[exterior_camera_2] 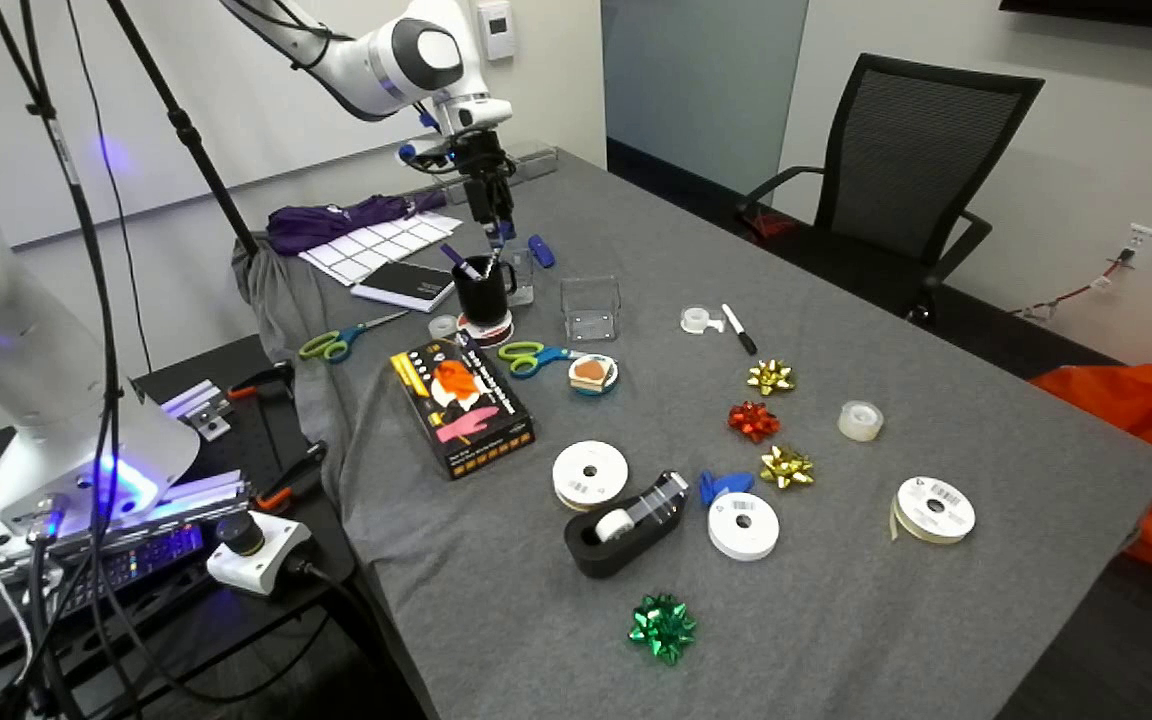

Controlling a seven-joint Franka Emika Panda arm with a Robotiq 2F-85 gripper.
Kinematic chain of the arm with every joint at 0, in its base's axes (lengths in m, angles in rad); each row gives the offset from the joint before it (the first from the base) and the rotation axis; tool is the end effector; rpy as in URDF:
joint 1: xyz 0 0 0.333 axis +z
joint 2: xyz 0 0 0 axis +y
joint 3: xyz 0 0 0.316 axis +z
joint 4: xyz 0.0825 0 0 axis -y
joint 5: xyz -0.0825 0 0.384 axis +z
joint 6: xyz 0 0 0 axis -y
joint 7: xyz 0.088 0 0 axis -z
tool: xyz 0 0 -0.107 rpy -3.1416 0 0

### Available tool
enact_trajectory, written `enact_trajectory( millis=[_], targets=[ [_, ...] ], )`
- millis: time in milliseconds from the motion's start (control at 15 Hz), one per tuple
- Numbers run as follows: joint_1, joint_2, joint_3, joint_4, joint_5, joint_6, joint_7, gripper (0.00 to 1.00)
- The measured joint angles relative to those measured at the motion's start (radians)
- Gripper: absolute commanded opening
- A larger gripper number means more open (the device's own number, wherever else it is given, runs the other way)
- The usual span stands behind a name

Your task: Put the pen in the container

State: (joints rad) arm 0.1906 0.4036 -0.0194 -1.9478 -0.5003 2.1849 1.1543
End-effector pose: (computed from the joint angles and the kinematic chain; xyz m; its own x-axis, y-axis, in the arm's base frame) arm 0.5972 0.0858 0.2629 0.7957 -0.5604 0.2296 -0.6051 -0.7199 0.3399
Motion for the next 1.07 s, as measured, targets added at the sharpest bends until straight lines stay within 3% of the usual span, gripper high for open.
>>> enact_trajectory(
  millis=[533, 1067],
  targets=[
    [0.004, 0.007, -0.006, 0.000, -0.014, 0.000, 0.001, 0.03],
    [0.006, -0.004, -0.006, 0.000, -0.014, 0.005, -0.002, 0.05]
  ],
)
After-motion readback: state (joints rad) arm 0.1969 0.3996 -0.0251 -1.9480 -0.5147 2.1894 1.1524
